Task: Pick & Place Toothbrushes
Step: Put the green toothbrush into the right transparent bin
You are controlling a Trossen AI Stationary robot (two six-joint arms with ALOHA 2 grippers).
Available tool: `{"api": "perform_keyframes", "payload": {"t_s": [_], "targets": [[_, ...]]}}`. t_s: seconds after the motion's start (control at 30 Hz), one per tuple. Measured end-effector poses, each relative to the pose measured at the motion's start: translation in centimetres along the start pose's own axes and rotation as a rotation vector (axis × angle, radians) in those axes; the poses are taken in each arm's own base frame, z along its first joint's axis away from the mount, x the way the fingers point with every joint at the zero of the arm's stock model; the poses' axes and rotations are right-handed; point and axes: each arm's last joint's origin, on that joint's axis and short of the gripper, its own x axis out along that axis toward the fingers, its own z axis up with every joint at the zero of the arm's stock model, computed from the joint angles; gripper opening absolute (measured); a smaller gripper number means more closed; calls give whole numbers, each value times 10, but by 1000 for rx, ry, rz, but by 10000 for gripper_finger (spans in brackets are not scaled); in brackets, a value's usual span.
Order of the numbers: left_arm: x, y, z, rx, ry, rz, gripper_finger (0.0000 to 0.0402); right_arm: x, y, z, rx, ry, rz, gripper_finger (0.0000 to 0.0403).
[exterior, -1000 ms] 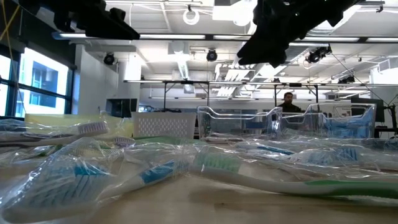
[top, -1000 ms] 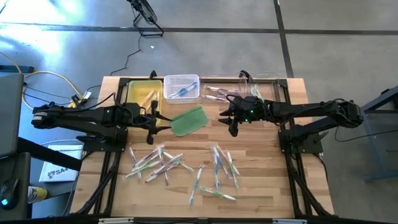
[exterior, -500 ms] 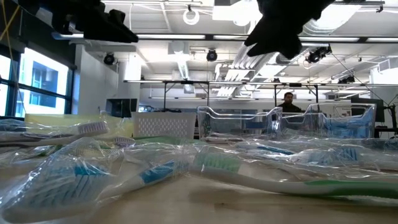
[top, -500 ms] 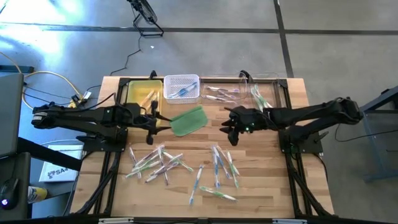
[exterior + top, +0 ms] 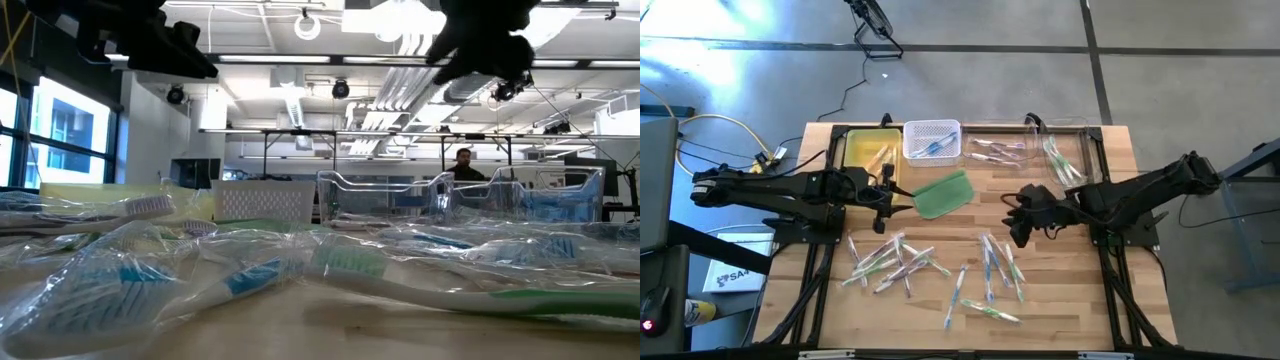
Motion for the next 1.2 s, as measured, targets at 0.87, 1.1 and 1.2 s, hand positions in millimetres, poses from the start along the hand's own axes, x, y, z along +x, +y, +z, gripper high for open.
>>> {"api": "perform_keyframes", "payload": {"t_s": [0.87, 1.1, 1.2], "targets": [[0, 3, 6, 81, -63, 35, 129, 91, 1, -69, 244, 468, -240, 136], [0, 3, 6, 81, -63, 35, 129, 102, -2, -77, 232, 493, -282, 136], [0, 3, 6, 81, -63, 35, 129, 102, -2, -77, 232, 492, -281, 136]]}}
